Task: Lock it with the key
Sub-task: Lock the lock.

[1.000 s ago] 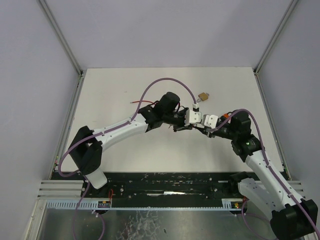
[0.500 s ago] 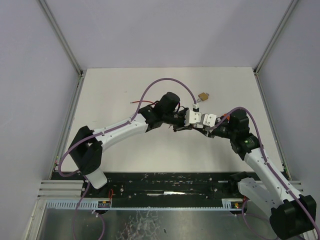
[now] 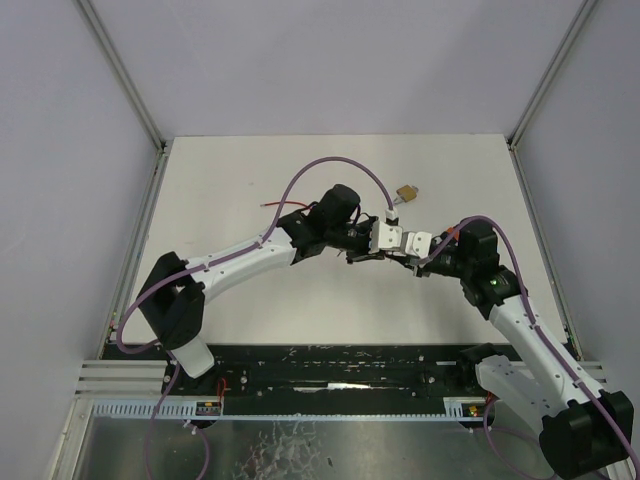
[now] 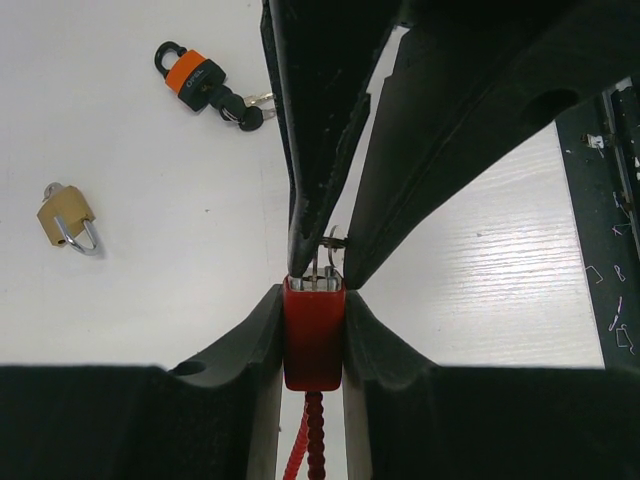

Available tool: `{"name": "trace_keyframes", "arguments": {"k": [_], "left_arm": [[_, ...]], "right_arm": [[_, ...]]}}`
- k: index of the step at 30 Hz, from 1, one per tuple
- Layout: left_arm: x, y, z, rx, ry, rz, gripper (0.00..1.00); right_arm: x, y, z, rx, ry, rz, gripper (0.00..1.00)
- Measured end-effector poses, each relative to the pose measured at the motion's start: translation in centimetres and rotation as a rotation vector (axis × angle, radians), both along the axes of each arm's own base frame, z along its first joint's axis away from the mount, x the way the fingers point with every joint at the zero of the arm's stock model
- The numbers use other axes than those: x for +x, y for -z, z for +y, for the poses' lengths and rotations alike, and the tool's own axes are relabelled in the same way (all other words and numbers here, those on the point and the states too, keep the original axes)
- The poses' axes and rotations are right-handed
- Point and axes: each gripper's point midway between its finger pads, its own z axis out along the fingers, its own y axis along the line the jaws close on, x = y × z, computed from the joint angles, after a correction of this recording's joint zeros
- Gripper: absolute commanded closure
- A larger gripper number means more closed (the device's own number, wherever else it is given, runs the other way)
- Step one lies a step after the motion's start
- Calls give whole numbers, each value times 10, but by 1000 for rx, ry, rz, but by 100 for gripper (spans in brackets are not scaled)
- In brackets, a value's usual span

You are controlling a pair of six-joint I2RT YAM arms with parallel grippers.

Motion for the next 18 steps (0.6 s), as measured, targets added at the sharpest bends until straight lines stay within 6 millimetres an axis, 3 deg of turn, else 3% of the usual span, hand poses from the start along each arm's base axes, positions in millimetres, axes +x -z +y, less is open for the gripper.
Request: {"name": "trace_keyframes", "arguments": {"k": [18], "left_arm": [[-10, 1, 5, 30, 162, -44, 100]], "right_arm": [[-15, 0, -3, -128, -139, -124, 100]]}}
